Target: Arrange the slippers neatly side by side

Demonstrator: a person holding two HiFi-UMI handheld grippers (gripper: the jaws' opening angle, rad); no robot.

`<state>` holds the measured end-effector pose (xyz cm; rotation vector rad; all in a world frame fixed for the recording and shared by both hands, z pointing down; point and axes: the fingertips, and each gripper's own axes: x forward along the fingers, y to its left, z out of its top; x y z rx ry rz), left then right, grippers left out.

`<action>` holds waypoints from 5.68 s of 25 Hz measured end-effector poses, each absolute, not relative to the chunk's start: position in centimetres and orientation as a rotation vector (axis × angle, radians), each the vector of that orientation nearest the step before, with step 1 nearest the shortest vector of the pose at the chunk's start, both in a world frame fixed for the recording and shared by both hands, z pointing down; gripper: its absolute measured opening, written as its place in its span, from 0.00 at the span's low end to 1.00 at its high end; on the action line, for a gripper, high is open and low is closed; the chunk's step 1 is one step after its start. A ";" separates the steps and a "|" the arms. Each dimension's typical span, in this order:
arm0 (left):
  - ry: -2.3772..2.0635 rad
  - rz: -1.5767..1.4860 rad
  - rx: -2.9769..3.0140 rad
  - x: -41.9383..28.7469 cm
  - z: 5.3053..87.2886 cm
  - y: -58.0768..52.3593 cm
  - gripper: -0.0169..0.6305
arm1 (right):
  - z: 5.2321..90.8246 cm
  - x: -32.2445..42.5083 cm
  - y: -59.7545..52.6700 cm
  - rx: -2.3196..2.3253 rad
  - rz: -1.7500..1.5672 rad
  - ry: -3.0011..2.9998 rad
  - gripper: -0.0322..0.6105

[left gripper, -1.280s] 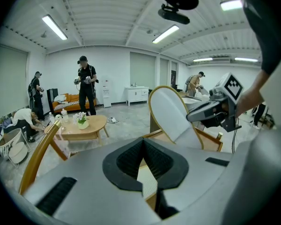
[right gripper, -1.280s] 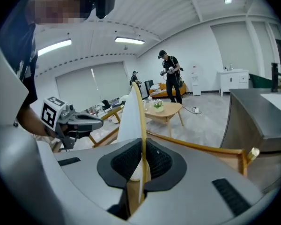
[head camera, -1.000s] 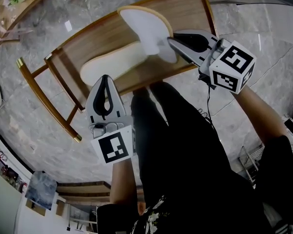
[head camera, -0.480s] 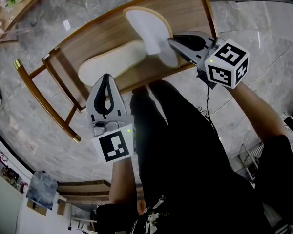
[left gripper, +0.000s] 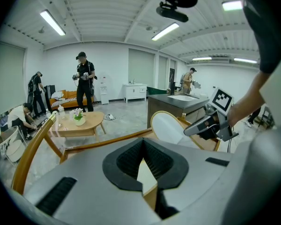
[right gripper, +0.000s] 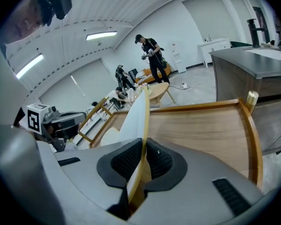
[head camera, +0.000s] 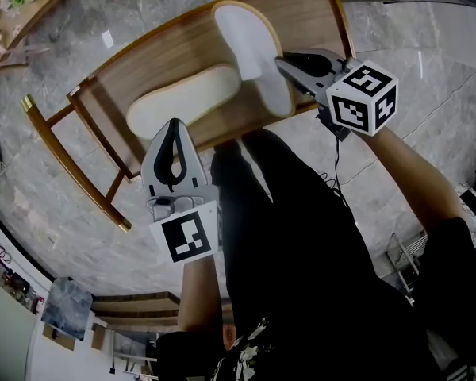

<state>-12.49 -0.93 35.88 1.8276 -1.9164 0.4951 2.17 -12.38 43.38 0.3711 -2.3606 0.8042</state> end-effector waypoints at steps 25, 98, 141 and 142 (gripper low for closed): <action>-1.913 0.509 1.816 -13.4 36.4 -0.5 0.01 | 47.3 3.5 -14.4 0.546 0.626 -2.225 0.24; -0.299 1.448 2.130 -13.6 51.9 -2.5 0.27 | 45.4 -9.5 1.4 0.430 0.418 -2.381 0.08; -0.859 1.853 2.531 -13.1 43.6 -4.9 0.08 | 44.0 -7.6 2.8 0.490 0.395 -2.399 0.07; -0.849 1.840 2.533 -13.0 43.6 -4.6 0.08 | 44.1 -7.7 2.6 0.490 0.396 -2.398 0.07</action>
